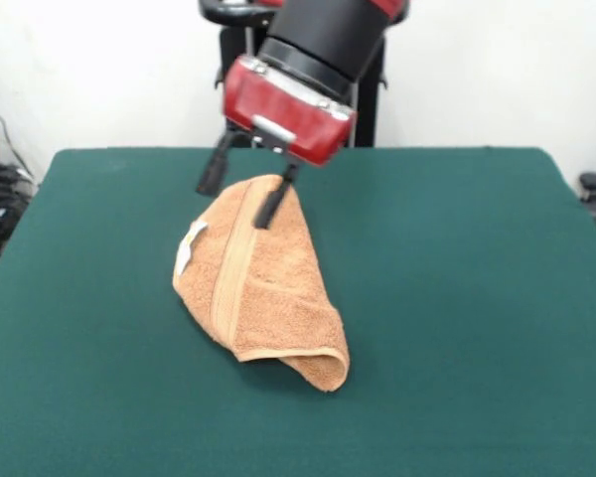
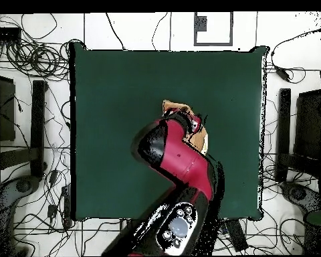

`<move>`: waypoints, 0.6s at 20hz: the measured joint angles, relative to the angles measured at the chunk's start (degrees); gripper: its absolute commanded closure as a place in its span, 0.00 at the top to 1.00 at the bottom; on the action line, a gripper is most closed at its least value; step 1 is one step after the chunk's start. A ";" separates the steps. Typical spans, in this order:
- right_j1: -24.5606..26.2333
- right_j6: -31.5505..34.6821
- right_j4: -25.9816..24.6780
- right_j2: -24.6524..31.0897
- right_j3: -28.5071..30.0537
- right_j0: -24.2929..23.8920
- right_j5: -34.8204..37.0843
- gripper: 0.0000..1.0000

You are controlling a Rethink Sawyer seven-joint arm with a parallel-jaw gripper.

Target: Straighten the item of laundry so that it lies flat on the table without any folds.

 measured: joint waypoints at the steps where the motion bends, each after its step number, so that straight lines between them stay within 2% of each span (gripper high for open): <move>1: -0.11 0.00 -0.39 0.03 0.05 -0.38 0.00 1.00; 12: -0.14 0.00 -7.14 0.74 1.63 -1.59 -1.65 1.00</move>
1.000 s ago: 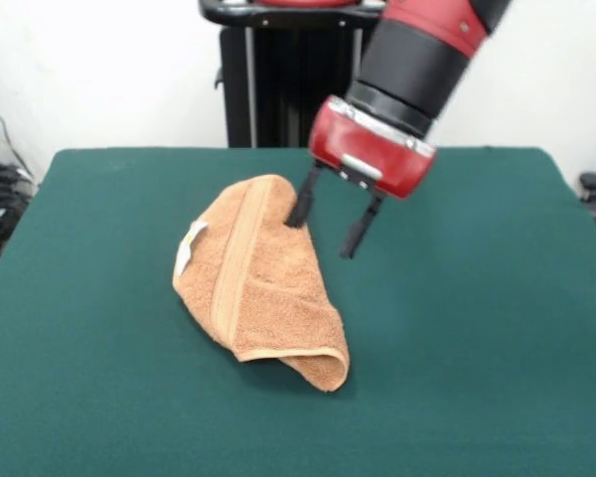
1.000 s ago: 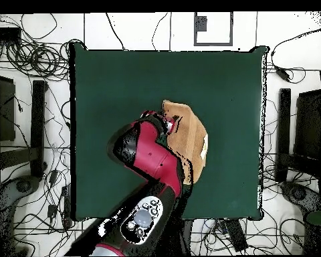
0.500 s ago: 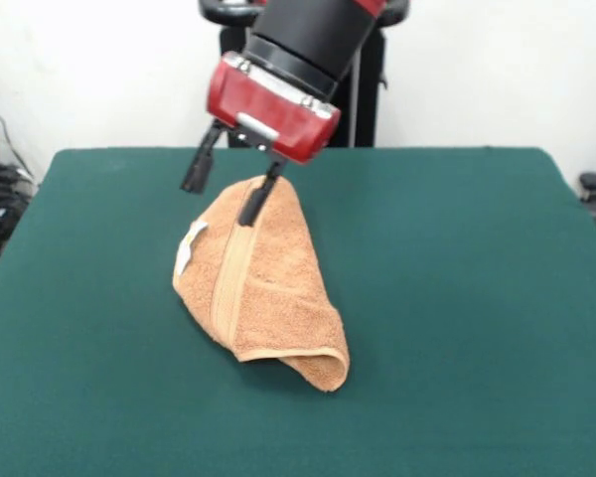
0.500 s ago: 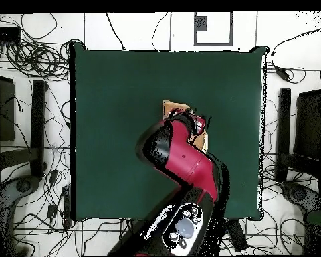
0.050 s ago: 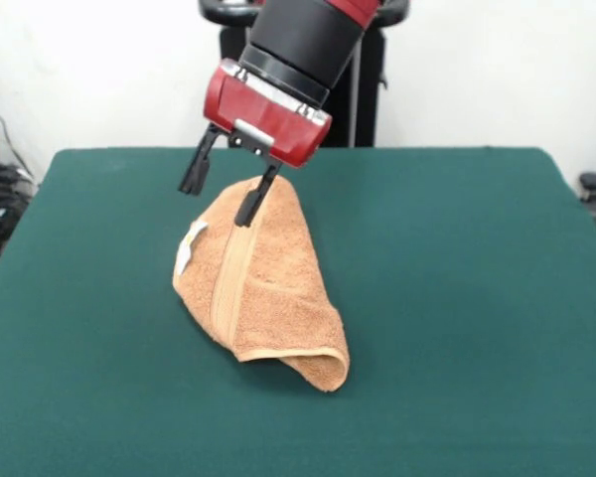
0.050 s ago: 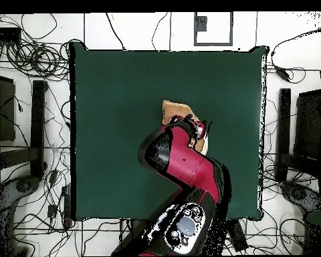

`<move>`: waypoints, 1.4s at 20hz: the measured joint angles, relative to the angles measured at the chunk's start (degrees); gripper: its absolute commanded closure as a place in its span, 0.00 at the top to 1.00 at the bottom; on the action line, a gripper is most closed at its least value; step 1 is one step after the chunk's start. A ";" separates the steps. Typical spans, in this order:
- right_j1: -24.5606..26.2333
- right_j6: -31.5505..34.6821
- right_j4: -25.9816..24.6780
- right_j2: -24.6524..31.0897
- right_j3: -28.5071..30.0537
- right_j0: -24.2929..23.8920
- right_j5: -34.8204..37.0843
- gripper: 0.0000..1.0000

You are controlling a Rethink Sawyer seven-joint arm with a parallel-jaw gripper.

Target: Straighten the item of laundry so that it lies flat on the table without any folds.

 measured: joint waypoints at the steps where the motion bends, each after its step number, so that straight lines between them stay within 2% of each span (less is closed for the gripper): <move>1: 0.02 0.00 -0.24 0.06 0.18 0.00 -0.25 1.00; 7: 0.18 0.00 -2.22 0.63 1.60 -0.08 -2.07 1.00; 20: 3.71 0.00 -2.29 0.57 1.85 0.45 -2.07 1.00; 28: 3.91 0.00 -2.28 0.57 1.86 -0.49 -2.07 1.00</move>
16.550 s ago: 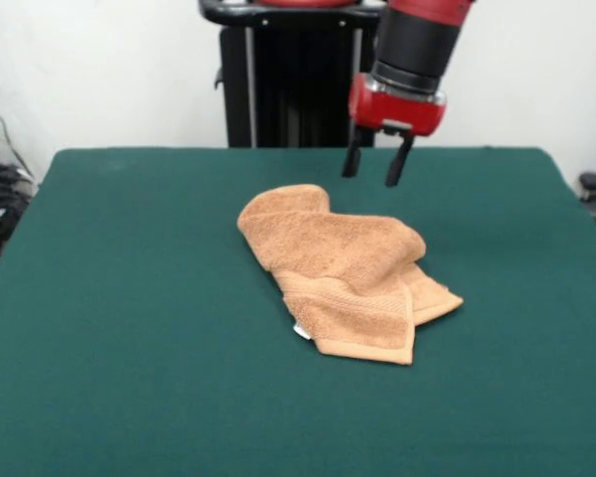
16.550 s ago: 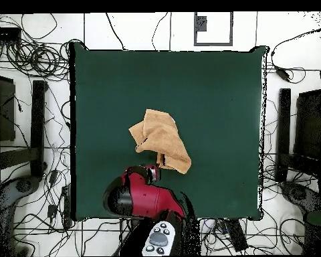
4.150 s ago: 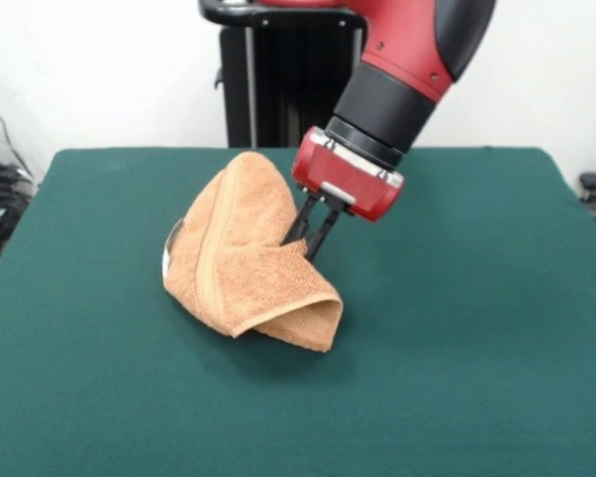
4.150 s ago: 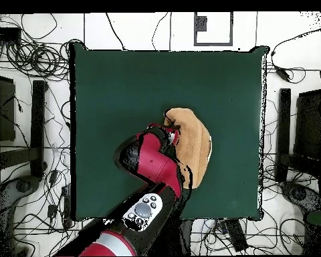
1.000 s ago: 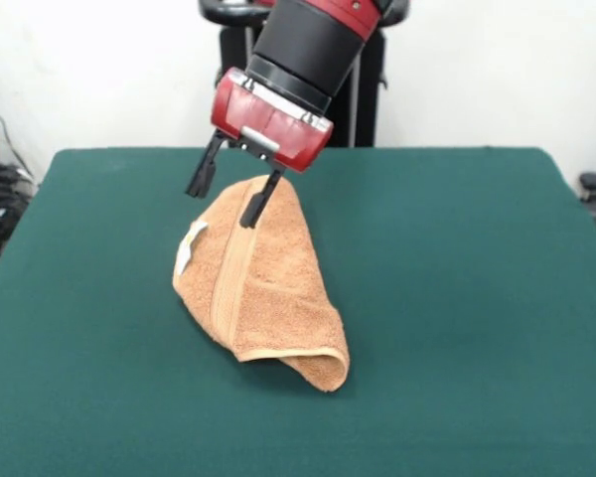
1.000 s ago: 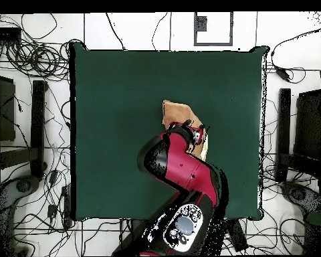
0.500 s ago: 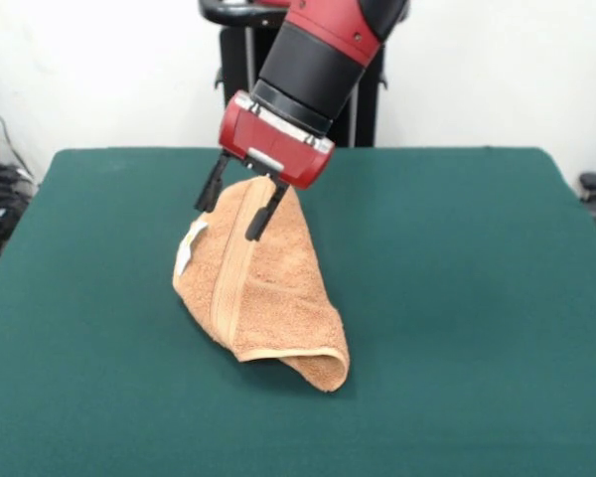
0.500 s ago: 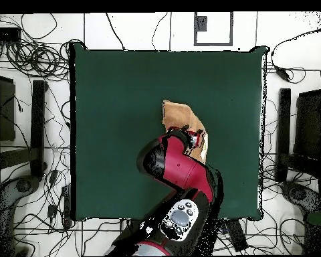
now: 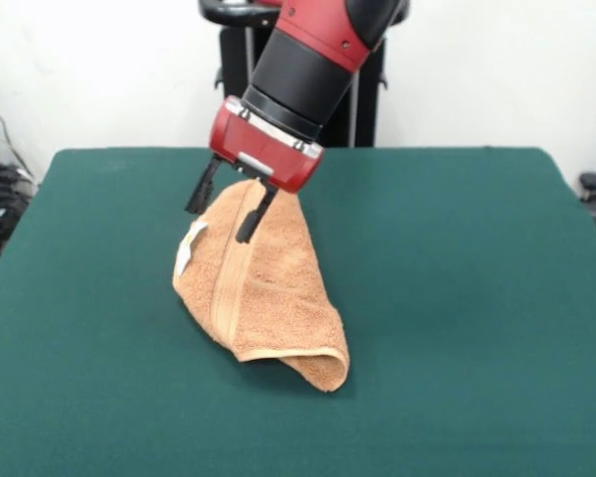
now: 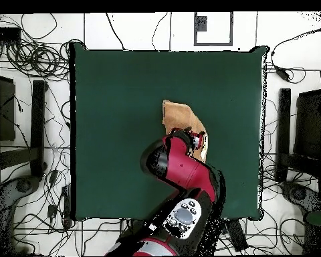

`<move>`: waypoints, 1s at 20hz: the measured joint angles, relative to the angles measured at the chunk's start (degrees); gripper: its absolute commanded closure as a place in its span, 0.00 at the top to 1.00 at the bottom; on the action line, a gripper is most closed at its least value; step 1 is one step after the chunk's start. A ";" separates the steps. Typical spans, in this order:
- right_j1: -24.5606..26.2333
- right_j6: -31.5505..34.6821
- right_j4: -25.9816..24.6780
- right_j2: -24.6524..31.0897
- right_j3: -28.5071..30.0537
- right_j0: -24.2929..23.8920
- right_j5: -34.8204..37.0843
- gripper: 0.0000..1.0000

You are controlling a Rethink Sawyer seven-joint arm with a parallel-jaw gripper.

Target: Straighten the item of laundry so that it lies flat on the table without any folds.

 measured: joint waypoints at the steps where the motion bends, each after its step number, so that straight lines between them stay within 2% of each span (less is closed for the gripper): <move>1: -0.01 0.00 0.00 0.00 0.01 -0.14 0.00 1.00; 15: 0.06 0.00 0.00 0.02 0.81 -2.64 -0.62 1.00; 20: 0.10 0.00 -0.49 0.44 2.09 -2.86 -3.23 1.00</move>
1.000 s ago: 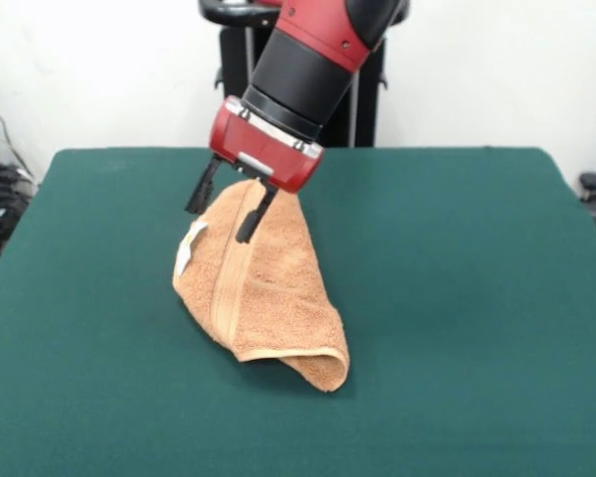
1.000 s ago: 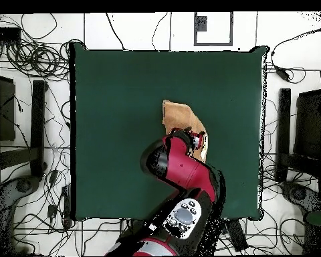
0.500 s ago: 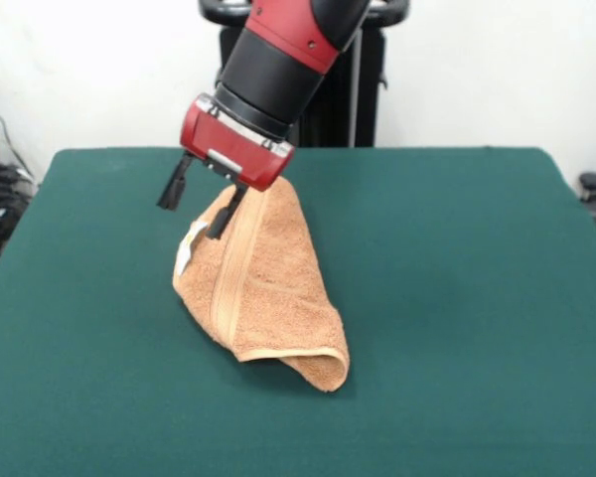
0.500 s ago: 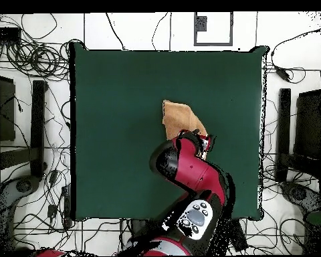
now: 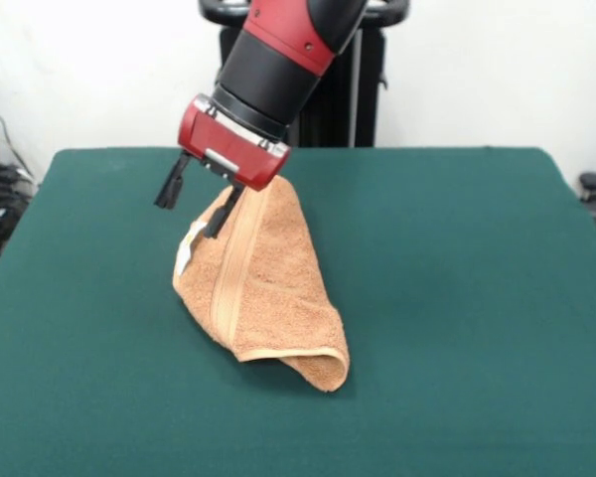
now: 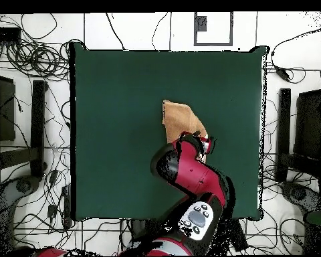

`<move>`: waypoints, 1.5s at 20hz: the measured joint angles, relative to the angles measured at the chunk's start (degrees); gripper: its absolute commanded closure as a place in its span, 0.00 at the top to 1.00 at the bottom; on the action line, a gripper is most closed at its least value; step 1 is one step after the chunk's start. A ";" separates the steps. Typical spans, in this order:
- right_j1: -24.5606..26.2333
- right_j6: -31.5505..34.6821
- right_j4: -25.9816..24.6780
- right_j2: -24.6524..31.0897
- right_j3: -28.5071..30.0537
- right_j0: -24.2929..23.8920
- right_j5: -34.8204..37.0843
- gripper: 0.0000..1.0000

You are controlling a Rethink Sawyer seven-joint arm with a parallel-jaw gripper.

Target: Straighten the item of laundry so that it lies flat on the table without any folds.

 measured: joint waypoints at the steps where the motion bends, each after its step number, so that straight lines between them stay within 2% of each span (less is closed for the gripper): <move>1: 0.04 0.00 -0.18 0.20 0.32 -0.17 -0.89 1.00; 17: 0.67 0.00 -0.33 2.46 1.92 -2.39 -4.24 1.00; 30: 5.65 0.00 -0.31 2.70 2.15 -1.21 -8.63 1.00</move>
